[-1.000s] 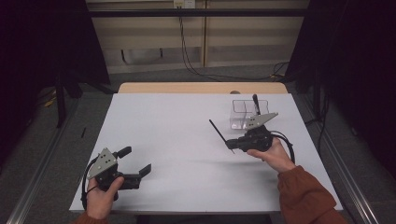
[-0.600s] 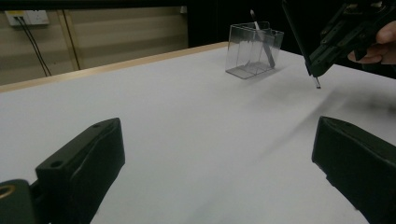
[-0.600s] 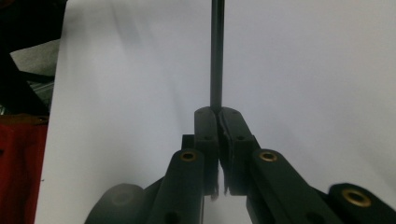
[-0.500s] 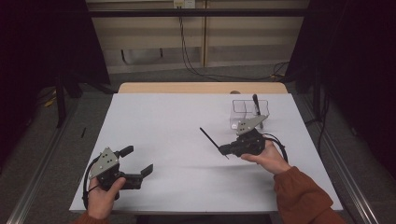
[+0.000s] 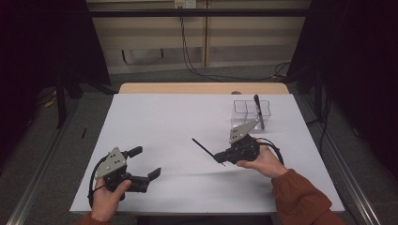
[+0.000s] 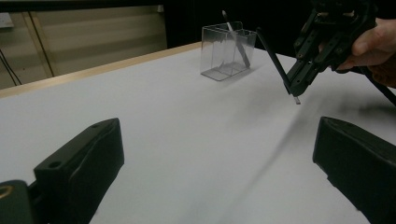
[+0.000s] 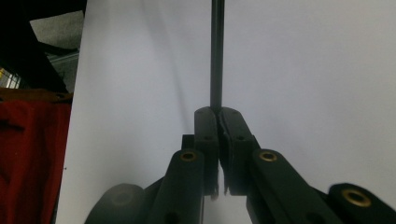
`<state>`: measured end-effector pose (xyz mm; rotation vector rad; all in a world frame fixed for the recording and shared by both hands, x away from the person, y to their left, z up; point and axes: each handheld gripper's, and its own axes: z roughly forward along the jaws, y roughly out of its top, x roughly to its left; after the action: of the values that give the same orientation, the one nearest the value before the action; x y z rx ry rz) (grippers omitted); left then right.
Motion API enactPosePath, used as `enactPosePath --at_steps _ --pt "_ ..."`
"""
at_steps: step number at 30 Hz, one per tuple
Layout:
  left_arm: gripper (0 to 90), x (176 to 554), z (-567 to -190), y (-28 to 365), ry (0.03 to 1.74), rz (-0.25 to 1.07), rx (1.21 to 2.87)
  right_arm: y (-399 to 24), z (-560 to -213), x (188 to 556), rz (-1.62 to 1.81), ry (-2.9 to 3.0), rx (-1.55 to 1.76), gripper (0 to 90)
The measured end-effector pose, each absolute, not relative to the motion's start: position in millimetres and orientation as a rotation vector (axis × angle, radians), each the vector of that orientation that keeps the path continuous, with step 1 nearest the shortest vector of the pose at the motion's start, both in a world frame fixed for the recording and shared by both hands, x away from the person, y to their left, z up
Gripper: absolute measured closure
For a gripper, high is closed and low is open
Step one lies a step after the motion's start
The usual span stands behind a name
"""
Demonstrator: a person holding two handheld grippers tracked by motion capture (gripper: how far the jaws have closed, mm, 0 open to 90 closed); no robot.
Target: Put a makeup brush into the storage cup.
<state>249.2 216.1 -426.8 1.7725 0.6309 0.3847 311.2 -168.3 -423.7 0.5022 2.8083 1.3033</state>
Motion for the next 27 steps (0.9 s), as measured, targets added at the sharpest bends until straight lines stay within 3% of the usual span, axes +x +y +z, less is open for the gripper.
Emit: enactPosePath --at_steps 27 --pt "2.0 268.5 -413.8 175.1 0.487 0.305 1.918 -146.3 -413.7 314.9 1.030 2.976 0.329 86.5"
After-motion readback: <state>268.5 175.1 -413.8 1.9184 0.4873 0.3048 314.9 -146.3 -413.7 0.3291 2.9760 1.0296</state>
